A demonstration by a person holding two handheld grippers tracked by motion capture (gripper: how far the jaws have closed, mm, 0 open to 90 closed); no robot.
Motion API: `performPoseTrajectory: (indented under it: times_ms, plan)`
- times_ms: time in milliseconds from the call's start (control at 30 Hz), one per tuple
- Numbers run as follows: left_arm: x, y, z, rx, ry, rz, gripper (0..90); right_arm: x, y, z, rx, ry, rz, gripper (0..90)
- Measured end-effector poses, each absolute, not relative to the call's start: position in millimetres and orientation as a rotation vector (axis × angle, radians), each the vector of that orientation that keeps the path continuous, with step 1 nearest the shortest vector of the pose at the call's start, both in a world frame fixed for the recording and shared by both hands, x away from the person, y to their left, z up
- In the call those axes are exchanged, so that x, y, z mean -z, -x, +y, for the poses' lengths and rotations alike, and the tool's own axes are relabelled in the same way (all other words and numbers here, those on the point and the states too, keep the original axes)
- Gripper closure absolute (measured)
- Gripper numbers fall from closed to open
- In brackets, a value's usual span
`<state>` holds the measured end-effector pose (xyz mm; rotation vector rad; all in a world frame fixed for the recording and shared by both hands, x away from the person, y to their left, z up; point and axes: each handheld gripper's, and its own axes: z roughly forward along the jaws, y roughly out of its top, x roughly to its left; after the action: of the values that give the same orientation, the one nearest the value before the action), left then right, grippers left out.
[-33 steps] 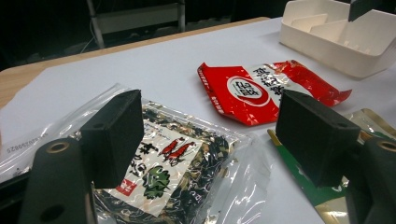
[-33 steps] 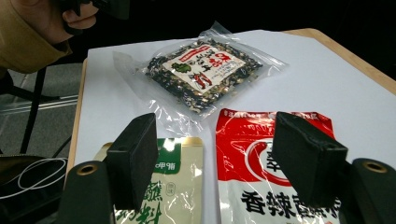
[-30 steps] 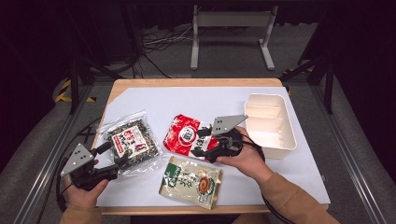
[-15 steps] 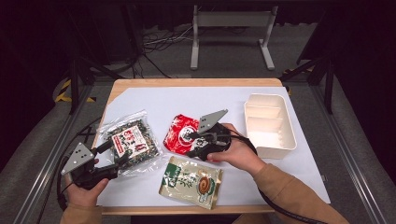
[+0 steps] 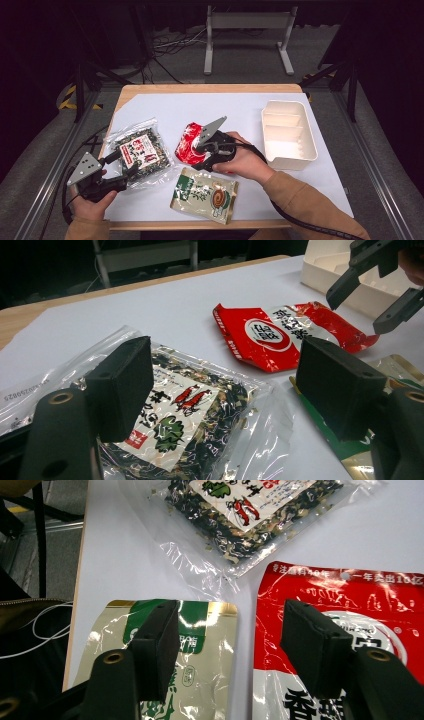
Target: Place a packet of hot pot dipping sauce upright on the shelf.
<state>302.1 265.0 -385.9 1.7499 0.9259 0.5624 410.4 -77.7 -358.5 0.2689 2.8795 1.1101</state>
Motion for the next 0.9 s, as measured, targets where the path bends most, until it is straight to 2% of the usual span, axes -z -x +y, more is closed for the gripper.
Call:
performPoseTrajectory:
  times_ms: [200,300,400,767,900]
  plan:
    - [387.7,-303.3,262.9,-0.556,-1.759,0.925,23.7,365.1,-416.1,-70.1,-1.078,-0.293,2.918,46.9]
    - [388.0,-304.3,261.5,-0.553,-1.766,0.918,23.7,368.7,-419.2,-66.4,-1.050,-0.285,2.943,45.9]
    - [388.3,-305.2,260.6,-0.550,-1.768,0.917,23.7,372.3,-421.6,-61.8,-1.000,-0.287,2.966,40.4]
    - [388.8,-308.4,259.3,-0.541,-1.770,0.918,23.7,382.2,-428.1,-44.6,-0.900,-0.261,3.013,36.7]
    - [389.3,-308.5,258.7,-0.540,-1.777,0.914,23.7,385.7,-431.9,-38.1,-0.878,-0.267,3.041,32.9]
